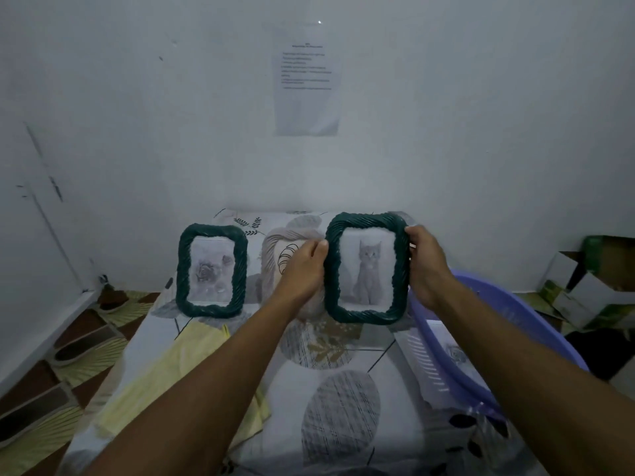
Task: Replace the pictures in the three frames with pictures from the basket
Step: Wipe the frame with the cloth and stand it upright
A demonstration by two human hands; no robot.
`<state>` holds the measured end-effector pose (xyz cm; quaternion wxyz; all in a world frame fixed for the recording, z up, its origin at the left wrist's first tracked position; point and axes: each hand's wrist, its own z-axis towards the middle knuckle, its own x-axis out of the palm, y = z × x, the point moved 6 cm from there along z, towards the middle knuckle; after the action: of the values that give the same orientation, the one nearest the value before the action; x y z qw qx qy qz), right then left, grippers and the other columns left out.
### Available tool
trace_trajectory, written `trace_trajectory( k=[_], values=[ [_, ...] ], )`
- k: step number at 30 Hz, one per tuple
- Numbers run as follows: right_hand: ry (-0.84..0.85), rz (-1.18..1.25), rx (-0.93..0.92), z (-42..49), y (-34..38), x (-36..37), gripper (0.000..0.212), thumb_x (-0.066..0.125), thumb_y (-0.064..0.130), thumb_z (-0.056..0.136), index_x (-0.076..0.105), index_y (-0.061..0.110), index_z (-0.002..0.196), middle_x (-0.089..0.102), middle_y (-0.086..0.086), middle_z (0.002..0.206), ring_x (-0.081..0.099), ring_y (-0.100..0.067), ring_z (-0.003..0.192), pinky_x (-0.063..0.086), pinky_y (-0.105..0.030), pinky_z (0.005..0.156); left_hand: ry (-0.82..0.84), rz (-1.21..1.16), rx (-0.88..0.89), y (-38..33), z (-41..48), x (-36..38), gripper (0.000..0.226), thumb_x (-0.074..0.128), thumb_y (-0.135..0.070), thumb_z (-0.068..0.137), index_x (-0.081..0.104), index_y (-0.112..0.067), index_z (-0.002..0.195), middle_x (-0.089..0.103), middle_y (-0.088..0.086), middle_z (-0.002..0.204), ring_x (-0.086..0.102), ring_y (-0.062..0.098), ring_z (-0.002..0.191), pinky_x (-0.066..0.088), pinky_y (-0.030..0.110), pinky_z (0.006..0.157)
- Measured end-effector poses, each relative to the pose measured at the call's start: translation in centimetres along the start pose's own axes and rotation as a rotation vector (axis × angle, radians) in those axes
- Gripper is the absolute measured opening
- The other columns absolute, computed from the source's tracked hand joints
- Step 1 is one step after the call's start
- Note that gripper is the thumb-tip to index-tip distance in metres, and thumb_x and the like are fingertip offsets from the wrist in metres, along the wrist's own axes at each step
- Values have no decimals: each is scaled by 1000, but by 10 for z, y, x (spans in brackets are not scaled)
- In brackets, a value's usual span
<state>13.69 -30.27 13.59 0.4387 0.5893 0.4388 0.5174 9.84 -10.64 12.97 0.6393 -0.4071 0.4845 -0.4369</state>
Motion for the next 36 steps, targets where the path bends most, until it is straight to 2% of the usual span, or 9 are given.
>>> trace_trajectory(
  k=[2,5,8,10,14,19,27,31,36],
  values=[
    [-18,23,13,17,1,0,27,46,31,92,60,18,72,58,4,55,52,-13,53,40,-27,56,-130,237,164,-3,13,-14,30,38,-35,100,57,-19,117,61,-2,111,57,17,105,44,31,87],
    [-39,-2,34,42,-6,-1,28,46,34,90,58,19,69,57,4,54,50,-16,54,37,-28,57,-274,653,369,-2,29,-29,38,39,-34,95,55,-15,124,57,4,125,47,20,118,34,35,98],
    [-51,-79,70,63,-17,-1,26,48,37,86,56,20,68,54,1,62,49,-18,58,35,-30,60,-212,1020,424,14,46,-27,51,33,-40,91,47,-18,134,44,7,143,33,28,134,23,49,111],
    [-48,-133,94,72,-23,-1,25,49,41,81,56,20,70,55,-1,66,49,-20,60,35,-32,64,-128,1124,386,25,57,-24,52,28,-43,93,40,-23,139,36,5,150,26,30,139,15,53,113],
    [-50,-183,122,87,-35,-5,27,48,48,74,54,22,69,52,-4,70,47,-22,67,33,-36,68,-118,1126,386,33,64,-24,53,20,-44,93,41,-27,138,43,0,144,32,25,134,20,51,109],
    [-79,-173,143,95,-43,-9,25,47,46,72,52,22,64,53,-1,62,46,-20,59,34,-32,62,-149,1050,421,35,61,-26,49,25,-39,94,45,-25,136,47,0,140,35,25,131,24,51,108],
    [-115,-238,184,102,-47,-11,33,44,52,59,50,21,70,50,-4,71,43,-22,69,30,-38,68,-164,978,412,37,63,-30,46,31,-36,94,46,-26,136,47,-2,137,34,23,131,21,56,107],
    [-175,-262,208,104,-52,-11,58,40,61,72,64,15,97,66,-9,92,61,-28,86,42,-36,71,-157,966,362,37,67,-28,51,28,-42,93,42,-25,139,43,-4,139,31,21,133,18,57,109],
    [-271,-284,220,107,-51,-13,65,36,58,79,54,11,121,61,-9,114,57,-28,98,44,-35,72,-157,955,365,39,67,-29,47,32,-40,96,41,-24,139,42,-4,140,28,20,134,15,58,109]
  ],
)
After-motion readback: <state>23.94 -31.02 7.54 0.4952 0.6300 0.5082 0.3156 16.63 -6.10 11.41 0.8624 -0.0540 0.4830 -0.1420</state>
